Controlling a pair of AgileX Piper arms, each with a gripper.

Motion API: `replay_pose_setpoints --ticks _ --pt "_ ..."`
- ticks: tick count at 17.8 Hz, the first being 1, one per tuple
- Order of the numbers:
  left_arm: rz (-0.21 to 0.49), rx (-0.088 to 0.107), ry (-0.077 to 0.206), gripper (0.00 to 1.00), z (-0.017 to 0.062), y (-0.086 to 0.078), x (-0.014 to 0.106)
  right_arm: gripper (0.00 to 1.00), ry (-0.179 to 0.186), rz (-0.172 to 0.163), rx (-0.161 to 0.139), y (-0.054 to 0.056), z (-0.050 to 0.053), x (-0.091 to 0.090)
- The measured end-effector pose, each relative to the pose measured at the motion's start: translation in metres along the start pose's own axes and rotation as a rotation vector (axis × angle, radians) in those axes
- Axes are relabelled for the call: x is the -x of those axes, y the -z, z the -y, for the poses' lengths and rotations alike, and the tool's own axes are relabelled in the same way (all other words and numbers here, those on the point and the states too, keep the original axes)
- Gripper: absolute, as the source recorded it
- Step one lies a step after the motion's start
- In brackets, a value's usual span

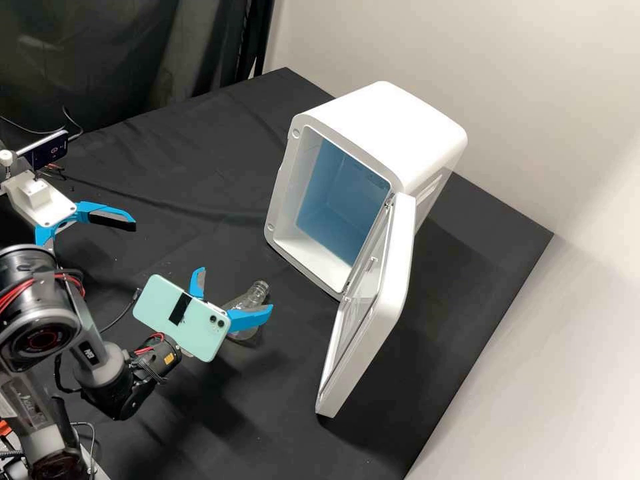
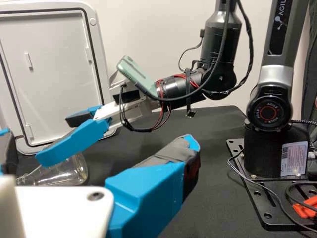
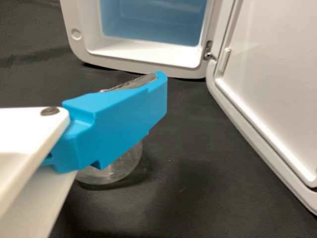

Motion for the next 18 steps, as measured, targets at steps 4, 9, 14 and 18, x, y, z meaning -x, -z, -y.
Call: replay_pose_setpoints --ticks 4,9,14,18 --pt "0.003 -0.005 0.001 1.0 0.0001 -0.001 0.0 1.0 0.003 -0.002 0.008 -0.005 -0.004 0.005" --pt "0.002 -0.013 0.0 1.0 0.0002 -0.001 0.0 1.0 0.031 -0.004 -0.013 -0.006 -0.001 0.004" --pt "0.002 -0.013 0.0 1.0 0.0002 -0.001 0.0 1.0 0.079 -0.006 -0.028 -0.007 0.007 0.001" --pt "0.002 -0.013 0.0 1.0 0.0002 -0.001 0.0 1.0 0.05 0.031 -0.044 -0.011 0.005 0.0"
